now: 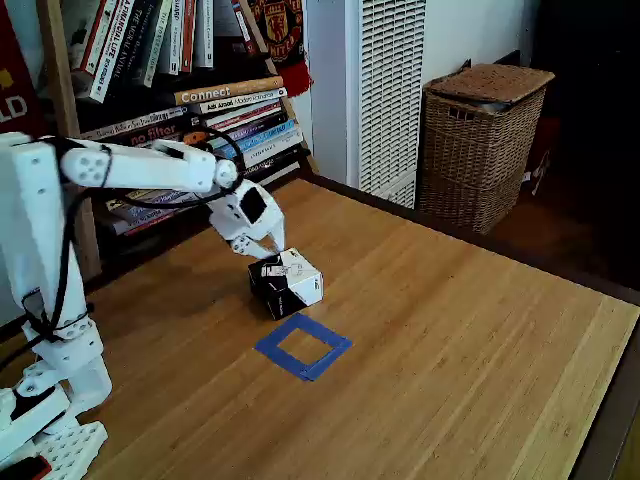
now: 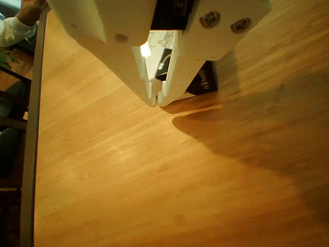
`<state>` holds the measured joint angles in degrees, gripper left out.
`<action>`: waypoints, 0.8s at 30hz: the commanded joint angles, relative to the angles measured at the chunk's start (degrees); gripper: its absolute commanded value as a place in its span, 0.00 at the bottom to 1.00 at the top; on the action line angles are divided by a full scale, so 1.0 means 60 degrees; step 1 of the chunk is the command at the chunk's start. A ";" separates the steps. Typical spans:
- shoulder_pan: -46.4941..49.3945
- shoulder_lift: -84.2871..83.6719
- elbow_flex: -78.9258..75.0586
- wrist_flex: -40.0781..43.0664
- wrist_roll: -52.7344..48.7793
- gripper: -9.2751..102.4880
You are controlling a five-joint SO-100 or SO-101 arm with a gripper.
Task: Push the box on top of the target
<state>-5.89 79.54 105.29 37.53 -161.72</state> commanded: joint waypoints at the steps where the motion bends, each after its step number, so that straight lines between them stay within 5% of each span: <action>1: 0.0117 -0.0059 -0.0483 -0.0190 -0.0103 0.08; 24: 0.0908 -0.0249 -0.0645 -0.0015 -0.0806 0.08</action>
<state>-1.41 77.43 102.57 37.09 -165.85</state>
